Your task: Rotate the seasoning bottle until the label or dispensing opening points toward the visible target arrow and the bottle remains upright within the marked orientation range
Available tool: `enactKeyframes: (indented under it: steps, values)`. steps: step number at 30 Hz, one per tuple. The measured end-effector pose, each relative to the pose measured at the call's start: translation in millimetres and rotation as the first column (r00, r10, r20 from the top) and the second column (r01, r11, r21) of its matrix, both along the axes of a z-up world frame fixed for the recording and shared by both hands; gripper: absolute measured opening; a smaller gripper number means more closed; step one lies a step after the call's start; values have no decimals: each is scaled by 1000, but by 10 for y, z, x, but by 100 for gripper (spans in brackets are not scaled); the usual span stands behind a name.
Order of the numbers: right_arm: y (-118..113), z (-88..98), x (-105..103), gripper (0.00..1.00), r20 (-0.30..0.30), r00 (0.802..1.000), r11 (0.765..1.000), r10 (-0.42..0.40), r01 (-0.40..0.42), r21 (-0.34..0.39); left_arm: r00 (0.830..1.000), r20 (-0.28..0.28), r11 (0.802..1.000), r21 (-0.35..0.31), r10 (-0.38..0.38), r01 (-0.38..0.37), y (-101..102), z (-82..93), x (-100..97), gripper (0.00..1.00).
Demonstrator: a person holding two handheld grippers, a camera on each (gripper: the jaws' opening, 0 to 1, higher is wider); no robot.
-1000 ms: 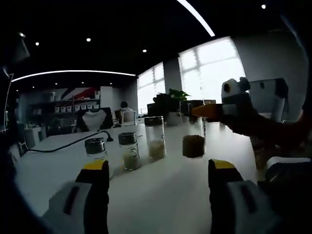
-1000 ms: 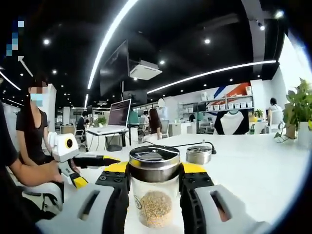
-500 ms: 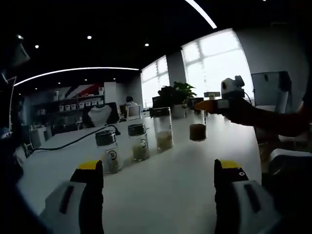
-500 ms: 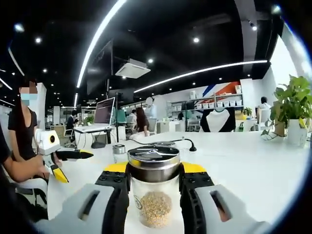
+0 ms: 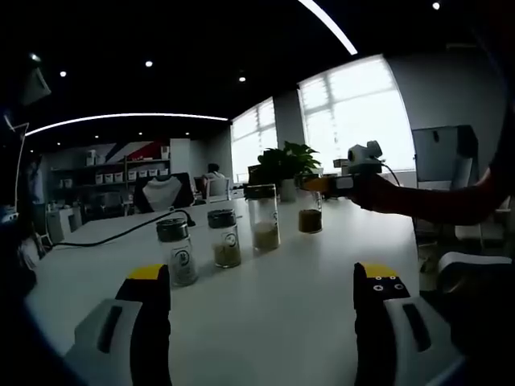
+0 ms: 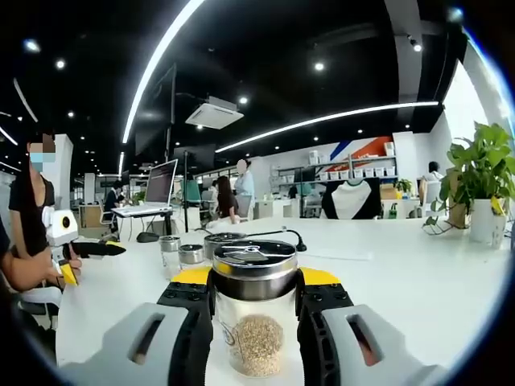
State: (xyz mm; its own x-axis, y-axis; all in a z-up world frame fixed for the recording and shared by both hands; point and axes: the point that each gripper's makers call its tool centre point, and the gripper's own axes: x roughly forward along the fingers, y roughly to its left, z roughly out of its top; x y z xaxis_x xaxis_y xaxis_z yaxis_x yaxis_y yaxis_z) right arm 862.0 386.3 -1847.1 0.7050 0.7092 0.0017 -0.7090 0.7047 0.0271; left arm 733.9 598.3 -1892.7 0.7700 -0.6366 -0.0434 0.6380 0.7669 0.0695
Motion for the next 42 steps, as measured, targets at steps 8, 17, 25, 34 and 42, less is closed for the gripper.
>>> enactKeyframes:
  steps: [8,17,25,34,42]
  values:
    - [-95,-84,231,37,-6,1000,1000,-10,10,-21,1000,-18,1000,17,0,0,2,-49,-36,100]
    - [-103,-108,353,37,0,1000,999,22,-22,-24,1000,-30,1000,18,-1,1,-7,-64,-42,100]
    - [-86,-109,372,37,11,997,996,71,-71,-46,1000,-27,1000,29,-2,3,-11,-47,-45,100]
    - [-88,-126,344,38,24,995,995,100,-100,-13,1000,-18,999,40,-7,7,-49,-33,-58,100]
    - [-76,-115,364,38,35,993,994,112,-112,-3,1000,-8,999,44,1,-1,-32,-19,-69,100]
